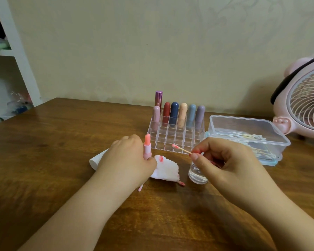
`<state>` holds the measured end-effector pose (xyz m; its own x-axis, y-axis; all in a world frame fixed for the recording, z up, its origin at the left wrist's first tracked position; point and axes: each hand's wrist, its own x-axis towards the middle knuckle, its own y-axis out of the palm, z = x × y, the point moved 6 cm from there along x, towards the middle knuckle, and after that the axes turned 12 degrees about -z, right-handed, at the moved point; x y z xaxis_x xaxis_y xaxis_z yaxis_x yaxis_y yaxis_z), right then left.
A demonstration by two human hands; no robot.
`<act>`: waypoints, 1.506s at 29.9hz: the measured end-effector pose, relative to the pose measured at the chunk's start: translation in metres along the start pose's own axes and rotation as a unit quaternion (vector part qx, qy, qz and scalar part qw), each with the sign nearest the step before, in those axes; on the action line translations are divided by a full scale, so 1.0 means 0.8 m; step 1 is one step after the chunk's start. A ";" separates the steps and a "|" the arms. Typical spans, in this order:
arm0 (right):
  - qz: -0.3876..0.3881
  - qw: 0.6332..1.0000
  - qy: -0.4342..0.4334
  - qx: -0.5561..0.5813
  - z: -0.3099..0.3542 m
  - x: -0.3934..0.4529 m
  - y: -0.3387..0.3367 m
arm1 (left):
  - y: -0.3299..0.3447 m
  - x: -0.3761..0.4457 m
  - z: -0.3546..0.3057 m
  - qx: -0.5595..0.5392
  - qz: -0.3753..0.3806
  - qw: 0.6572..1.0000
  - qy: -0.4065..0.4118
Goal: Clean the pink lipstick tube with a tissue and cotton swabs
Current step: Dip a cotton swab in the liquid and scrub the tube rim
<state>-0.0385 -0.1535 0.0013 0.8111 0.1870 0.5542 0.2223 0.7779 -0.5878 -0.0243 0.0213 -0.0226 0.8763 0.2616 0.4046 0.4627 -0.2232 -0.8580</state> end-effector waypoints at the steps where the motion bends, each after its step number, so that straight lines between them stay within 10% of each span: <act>1: 0.000 1.000 0.000 -0.002 -0.001 0.000 0.000 | -0.006 -0.003 -0.003 0.015 0.022 1.000 0.009; 13: 0.017 1.000 0.005 -0.014 -0.002 -0.001 0.007 | 0.009 -0.013 -0.001 0.117 0.180 0.974 0.075; 19: 0.000 1.000 0.005 -0.002 -0.002 0.000 0.001 | -0.013 -0.010 -0.009 -0.163 0.107 0.979 0.055; 25: -0.035 0.999 -0.008 0.032 -0.001 0.005 -0.016 | -0.019 -0.015 -0.023 -0.487 0.161 0.858 -0.003; 45: -0.077 0.991 -0.112 0.002 0.014 0.002 -0.030 | -0.022 -0.019 -0.032 -0.574 0.182 0.798 -0.016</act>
<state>-0.0484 -0.1652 0.0233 0.6278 0.1941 0.7538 0.3312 0.8097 -0.4844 -0.0424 -0.0026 -0.0052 0.9852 0.0034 0.1715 0.0129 -0.9984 -0.0542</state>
